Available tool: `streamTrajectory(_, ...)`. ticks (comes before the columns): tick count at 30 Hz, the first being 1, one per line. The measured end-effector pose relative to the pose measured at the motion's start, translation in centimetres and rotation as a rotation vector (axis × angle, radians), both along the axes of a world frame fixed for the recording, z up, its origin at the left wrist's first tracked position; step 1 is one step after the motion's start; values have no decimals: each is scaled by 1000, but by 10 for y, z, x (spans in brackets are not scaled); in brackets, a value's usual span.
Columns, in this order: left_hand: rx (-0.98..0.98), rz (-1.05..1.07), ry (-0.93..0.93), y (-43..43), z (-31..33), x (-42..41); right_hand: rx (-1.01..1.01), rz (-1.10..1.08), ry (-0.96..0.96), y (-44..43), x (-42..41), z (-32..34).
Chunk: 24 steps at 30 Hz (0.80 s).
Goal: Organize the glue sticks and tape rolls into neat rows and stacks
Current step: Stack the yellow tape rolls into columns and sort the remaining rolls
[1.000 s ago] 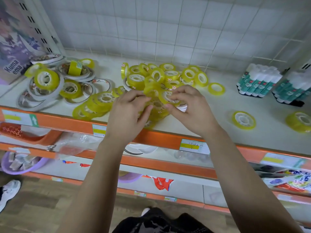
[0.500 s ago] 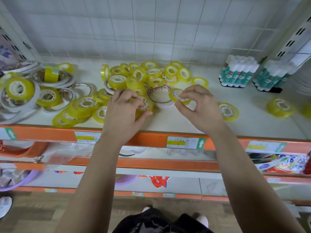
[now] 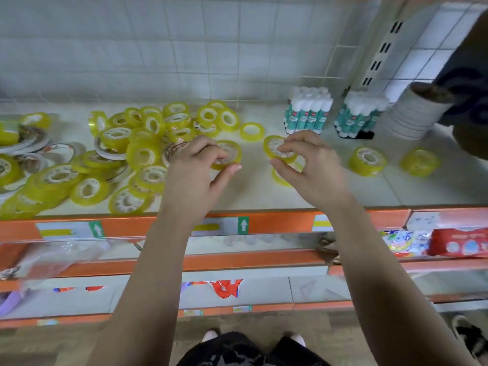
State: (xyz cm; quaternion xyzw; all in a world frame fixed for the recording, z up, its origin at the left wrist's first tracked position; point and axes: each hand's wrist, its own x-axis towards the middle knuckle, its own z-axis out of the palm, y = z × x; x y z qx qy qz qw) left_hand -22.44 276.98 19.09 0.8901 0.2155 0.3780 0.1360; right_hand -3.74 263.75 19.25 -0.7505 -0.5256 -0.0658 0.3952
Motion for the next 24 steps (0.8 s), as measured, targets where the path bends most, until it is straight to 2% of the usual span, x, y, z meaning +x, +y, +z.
streamTrajectory(12, -53, -176, 9, -91, -6, 132, 40, -172, -36, -120, 122, 1)
streamTrajectory(18, -55, -152, -13, -120, -12, 166, 3, -138, -24, -146, 152, -6)
streamTrajectory(24, -45, -97, -2, -124, -17, 175, -5, -8, -16, -136, 160, -10)
